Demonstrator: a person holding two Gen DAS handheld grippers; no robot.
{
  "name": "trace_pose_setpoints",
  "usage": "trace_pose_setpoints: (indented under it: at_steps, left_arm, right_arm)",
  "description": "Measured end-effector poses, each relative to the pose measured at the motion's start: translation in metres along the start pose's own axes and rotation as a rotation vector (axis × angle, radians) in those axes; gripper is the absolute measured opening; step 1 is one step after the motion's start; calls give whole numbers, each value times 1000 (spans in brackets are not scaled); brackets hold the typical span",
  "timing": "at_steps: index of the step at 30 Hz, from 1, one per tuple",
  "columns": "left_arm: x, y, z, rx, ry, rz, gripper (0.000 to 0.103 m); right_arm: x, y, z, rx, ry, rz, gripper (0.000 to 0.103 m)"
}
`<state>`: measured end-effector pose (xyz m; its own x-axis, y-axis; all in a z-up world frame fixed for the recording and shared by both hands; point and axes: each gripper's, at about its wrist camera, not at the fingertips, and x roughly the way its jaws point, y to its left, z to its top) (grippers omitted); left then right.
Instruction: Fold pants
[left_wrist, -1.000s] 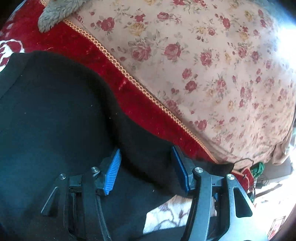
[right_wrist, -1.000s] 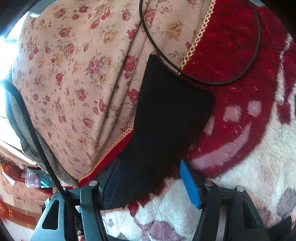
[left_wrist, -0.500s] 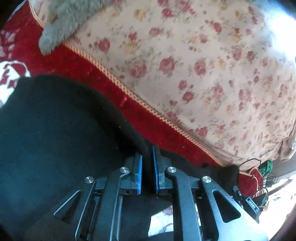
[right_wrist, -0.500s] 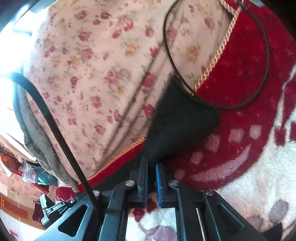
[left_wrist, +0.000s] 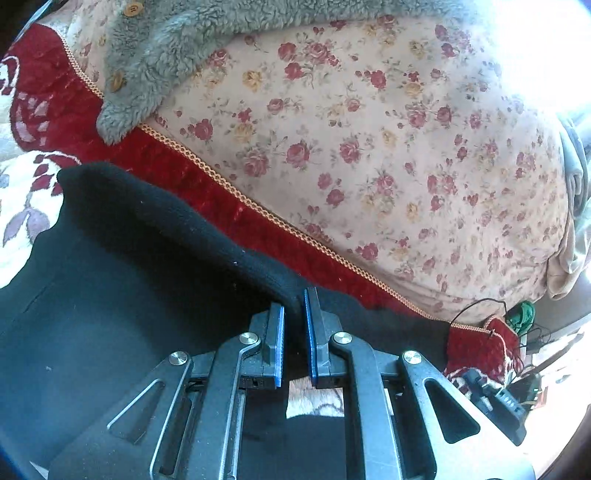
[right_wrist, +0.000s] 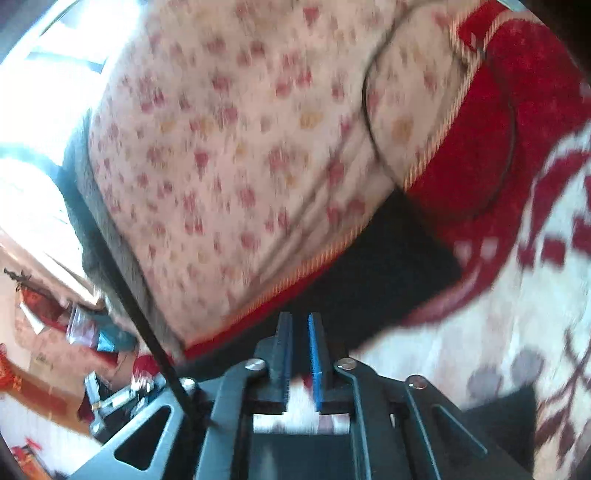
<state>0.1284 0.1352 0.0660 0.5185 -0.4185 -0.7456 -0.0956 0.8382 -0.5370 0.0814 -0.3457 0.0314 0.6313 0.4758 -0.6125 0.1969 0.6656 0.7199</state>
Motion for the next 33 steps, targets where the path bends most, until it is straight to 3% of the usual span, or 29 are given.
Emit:
trace_pose_setpoints:
  at_steps: [2,8,14,15,16,17,18,25,33]
  left_arm:
    - [0,-2,-2,4,-4,1,9]
    - [-2,-5,-3,34,-12,14,9]
    - [6,-8,-2,67,-23,41,9]
    - [8,-7,-1,67,-25,44,9]
    - [9,-7,-1,65,-25,45,9]
    - [9,-6,-1,62,-24,44,9]
    - [10,-5,-1,57,-22,40,9]
    - [-5,-5,-4,65,-37,16,9]
    - [-56,-8,-22,91,-93,-28,9]
  right_arm:
    - [7,-6,-7,13,29,-46,45]
    - [30,-41,-5,112,32,-116,45]
    - [60,-54,19,153,4,-108,45]
    - [63,-53,23,151,3,-114,43]
    - [65,-51,27,148,-5,-105,31]
    - [67,-52,29,152,-7,-87,10]
    - [67,-53,29,171,-9,-78,7]
    - [19,-34,13,113,-74,44,5]
    - [-39,-3,-7,44,-90,120,5]
